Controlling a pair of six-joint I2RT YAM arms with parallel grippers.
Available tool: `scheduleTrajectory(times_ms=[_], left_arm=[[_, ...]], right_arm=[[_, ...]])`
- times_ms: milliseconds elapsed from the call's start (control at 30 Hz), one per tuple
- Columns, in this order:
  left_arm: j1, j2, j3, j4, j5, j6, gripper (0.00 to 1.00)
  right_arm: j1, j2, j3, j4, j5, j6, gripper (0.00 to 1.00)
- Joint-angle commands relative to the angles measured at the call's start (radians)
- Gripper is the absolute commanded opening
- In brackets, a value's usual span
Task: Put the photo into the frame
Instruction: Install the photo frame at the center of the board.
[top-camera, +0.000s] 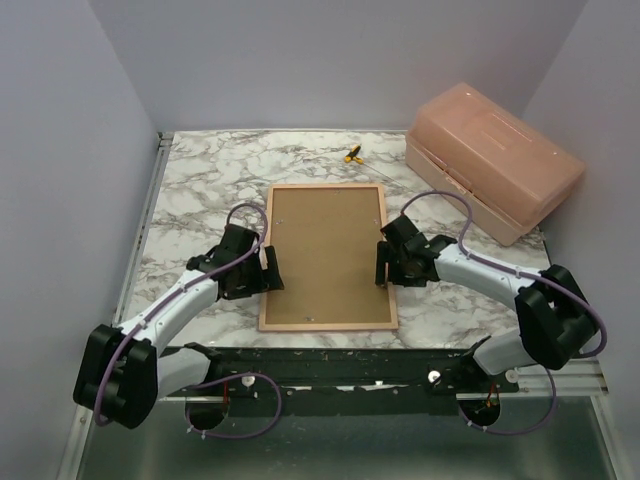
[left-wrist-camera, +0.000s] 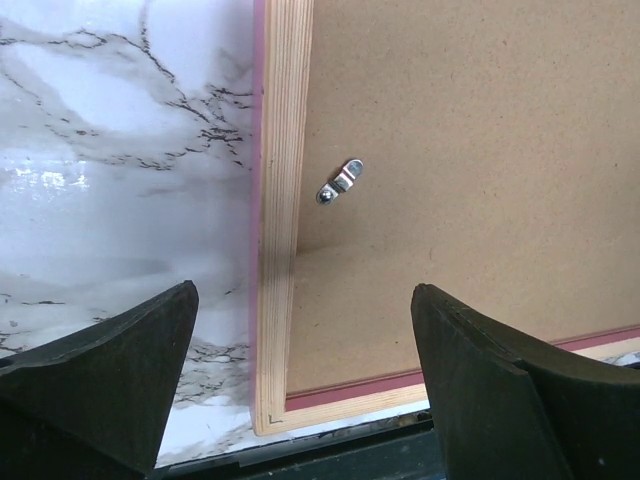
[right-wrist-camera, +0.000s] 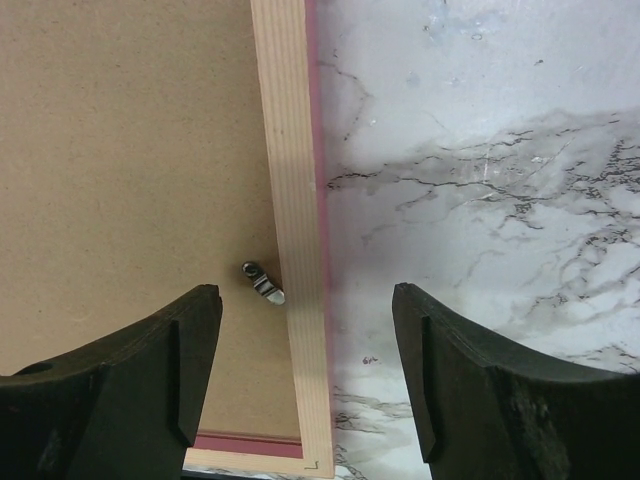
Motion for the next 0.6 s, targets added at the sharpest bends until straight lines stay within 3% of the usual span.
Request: scheduleTrajectory(times_ms=[0,267,567], left_arm=[[-0.003,0.057,0.045,0.015,-0.019,0.014,0.88],[-0.033,0.223,0.104,0.085,0.024,0.031,0.81],[-0.188,0.244,0.123,0.103,0.016,-0.021,0.72]], right_arm=[[-0.012,0.028,-0.018,0.003,-0.009,0.011,0.75],[-0.068,0.015,-0.089,0.08,-0.11,0.019,0.75],[-0.114,-0.062,-0.145,0.106,-0.239,0.035,0.74]])
